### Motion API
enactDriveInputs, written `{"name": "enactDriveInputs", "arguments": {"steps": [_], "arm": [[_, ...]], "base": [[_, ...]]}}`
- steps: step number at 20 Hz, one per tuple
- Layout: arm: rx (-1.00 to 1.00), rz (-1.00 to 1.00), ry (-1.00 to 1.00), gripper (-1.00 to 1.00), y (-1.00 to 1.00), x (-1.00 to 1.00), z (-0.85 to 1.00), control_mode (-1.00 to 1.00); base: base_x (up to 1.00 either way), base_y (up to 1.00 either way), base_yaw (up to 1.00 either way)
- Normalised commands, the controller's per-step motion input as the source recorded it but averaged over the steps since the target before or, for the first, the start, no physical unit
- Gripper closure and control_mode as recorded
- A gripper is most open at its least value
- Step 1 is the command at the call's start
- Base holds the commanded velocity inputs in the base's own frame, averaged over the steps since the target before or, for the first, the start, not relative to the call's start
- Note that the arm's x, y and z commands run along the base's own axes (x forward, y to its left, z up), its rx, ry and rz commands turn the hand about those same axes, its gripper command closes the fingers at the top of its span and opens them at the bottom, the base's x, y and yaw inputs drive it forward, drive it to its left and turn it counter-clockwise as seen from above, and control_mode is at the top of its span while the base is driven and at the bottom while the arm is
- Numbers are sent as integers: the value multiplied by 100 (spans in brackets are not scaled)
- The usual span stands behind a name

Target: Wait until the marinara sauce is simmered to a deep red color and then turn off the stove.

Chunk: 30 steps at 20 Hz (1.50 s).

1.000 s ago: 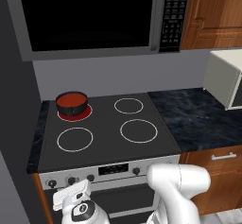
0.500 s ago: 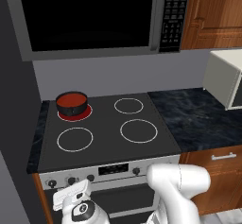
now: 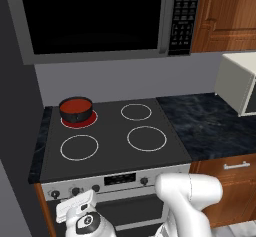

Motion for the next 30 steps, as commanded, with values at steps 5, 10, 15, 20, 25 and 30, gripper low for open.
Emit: {"name": "enactDriveInputs", "arguments": {"steps": [5,10,15,20,25,30], "arm": [[0,0,0,100,0,0,0,-100],[0,0,0,100,0,0,0,-100],[0,0,0,100,0,0,0,-100],[0,0,0,100,0,0,0,-100],[0,0,0,100,0,0,0,-100],[0,0,0,100,0,0,0,-100]], "base": [[0,0,0],[0,0,0],[0,0,0],[0,0,0],[0,0,0],[0,0,0]]}}
